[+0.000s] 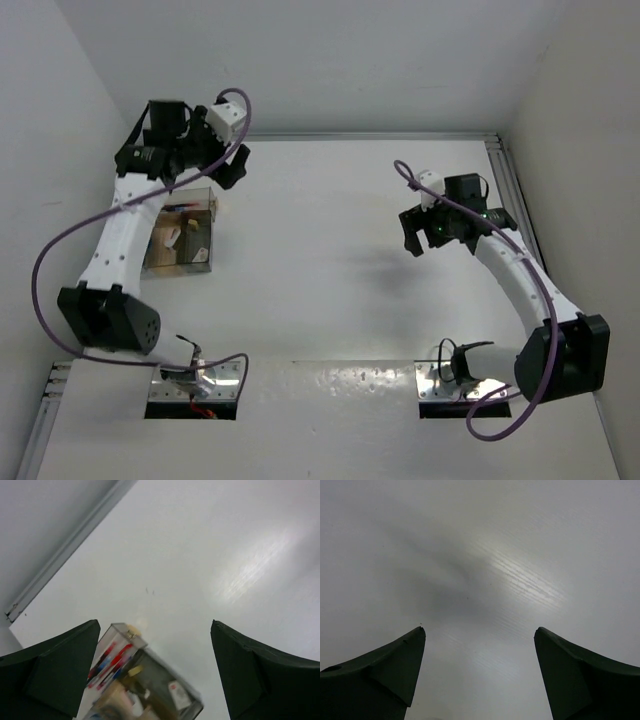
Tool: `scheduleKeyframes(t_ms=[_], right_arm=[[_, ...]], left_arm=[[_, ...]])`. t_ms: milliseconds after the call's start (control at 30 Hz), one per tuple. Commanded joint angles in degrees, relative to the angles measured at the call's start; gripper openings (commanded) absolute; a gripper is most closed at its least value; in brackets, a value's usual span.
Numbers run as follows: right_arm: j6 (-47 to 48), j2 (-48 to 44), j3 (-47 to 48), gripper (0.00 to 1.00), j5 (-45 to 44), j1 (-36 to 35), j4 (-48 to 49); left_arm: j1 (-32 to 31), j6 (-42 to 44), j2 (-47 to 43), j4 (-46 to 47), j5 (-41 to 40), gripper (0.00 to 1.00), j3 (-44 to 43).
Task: Sort the stationery into containers
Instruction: Reset both arms
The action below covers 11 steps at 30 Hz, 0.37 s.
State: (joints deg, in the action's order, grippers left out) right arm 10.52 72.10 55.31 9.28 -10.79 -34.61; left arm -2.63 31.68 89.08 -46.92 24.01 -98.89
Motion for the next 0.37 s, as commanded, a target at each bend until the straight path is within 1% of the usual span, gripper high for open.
scheduleKeyframes(t_ms=[0, 33, 67, 133, 233, 333], right_arm=[[-10.1, -2.5, 1.7, 0.89, 3.5, 3.5, -0.5], [-12.2, -2.8, 1.6, 0.89, 4.2, 4.1, -0.5], [-13.2, -3.2, 1.2, 0.89, 4.9, 4.5, -0.5], [-15.2, -4.2, 0.3, 0.9, 5.7, 5.8, 0.0], [-16.2, -5.4, -1.7, 0.91, 6.0, 6.3, 0.6], [-16.4, -6.5, -2.6, 0.92, 5.7, 6.7, 0.9]], left_arm=[[-0.2, -19.8, -9.2, 15.8, -2.6, 1.0, 14.6], [-0.6, -21.1, -10.8, 17.3, -3.3, 1.0, 19.2], [-1.5, -22.5, -13.1, 18.0, -4.0, 1.0, 21.0], [-2.0, -23.6, -14.1, 17.5, -3.9, 1.0, 24.1], [-2.0, -24.4, -15.8, 17.6, -5.9, 1.0, 27.5], [-1.9, -24.5, -16.5, 17.6, -6.9, 1.0, 29.0]])
